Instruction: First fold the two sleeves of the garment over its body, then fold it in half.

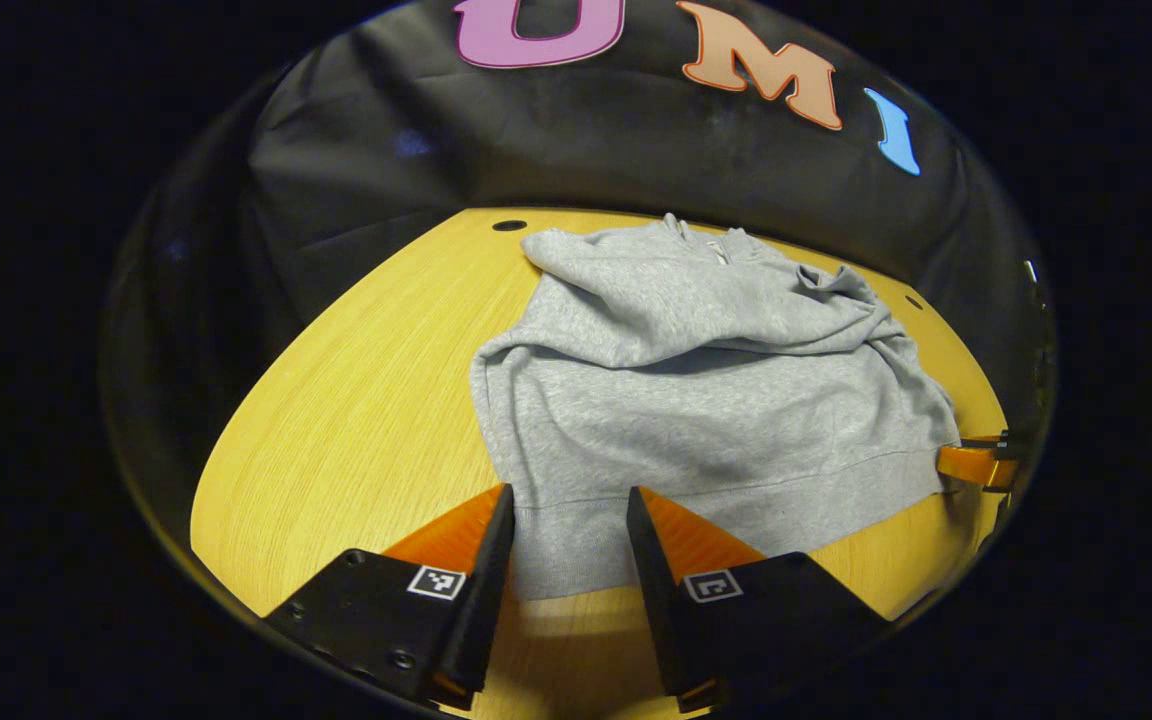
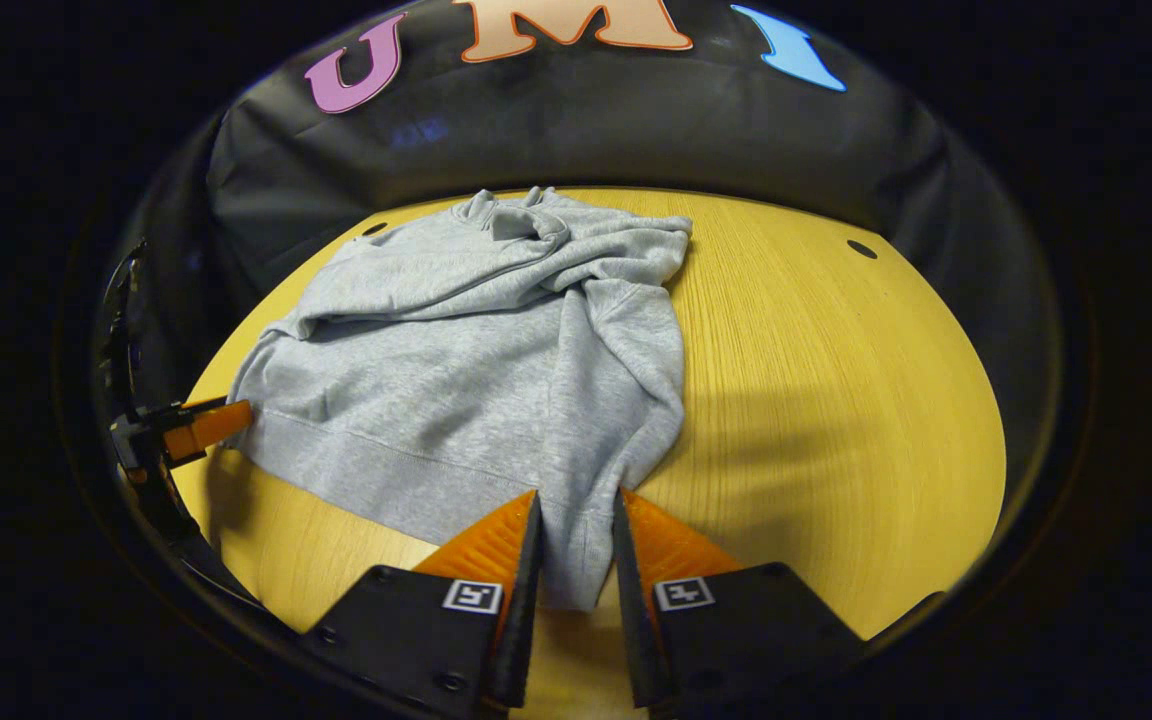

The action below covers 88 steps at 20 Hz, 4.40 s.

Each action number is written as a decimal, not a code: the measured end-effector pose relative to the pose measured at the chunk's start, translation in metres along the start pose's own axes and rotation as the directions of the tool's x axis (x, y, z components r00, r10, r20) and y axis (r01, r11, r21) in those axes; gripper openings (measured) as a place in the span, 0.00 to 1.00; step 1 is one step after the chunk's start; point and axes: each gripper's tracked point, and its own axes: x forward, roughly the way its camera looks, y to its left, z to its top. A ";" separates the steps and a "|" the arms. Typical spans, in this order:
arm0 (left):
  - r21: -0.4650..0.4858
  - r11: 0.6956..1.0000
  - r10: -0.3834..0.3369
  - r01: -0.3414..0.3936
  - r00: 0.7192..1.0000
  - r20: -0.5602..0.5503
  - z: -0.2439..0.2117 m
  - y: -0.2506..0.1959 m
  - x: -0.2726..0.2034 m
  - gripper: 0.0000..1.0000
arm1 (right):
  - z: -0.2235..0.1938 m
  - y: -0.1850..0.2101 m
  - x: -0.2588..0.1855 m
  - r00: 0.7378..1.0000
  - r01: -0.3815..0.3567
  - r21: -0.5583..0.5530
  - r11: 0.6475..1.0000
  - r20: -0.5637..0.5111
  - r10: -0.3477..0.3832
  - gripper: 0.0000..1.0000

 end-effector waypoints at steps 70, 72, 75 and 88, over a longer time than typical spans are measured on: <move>0.025 0.988 0.118 -0.152 0.850 0.513 0.285 0.020 -0.035 0.95 | 0.276 0.020 -0.091 0.744 0.115 0.022 0.993 0.661 -0.101 0.98; 0.037 0.987 0.116 -0.158 0.849 0.516 0.275 0.015 -0.045 0.95 | 0.268 0.030 -0.100 0.740 0.101 0.004 0.995 0.668 -0.078 0.98; 0.051 0.984 0.116 -0.169 0.836 0.536 0.276 0.015 -0.065 0.96 | 0.272 0.033 -0.111 0.727 0.083 0.005 0.997 0.684 -0.064 0.98; 0.087 0.967 0.130 -0.239 0.759 0.638 0.284 0.021 -0.114 1.00 | 0.277 0.030 -0.156 0.610 0.119 0.027 0.993 0.787 -0.094 0.98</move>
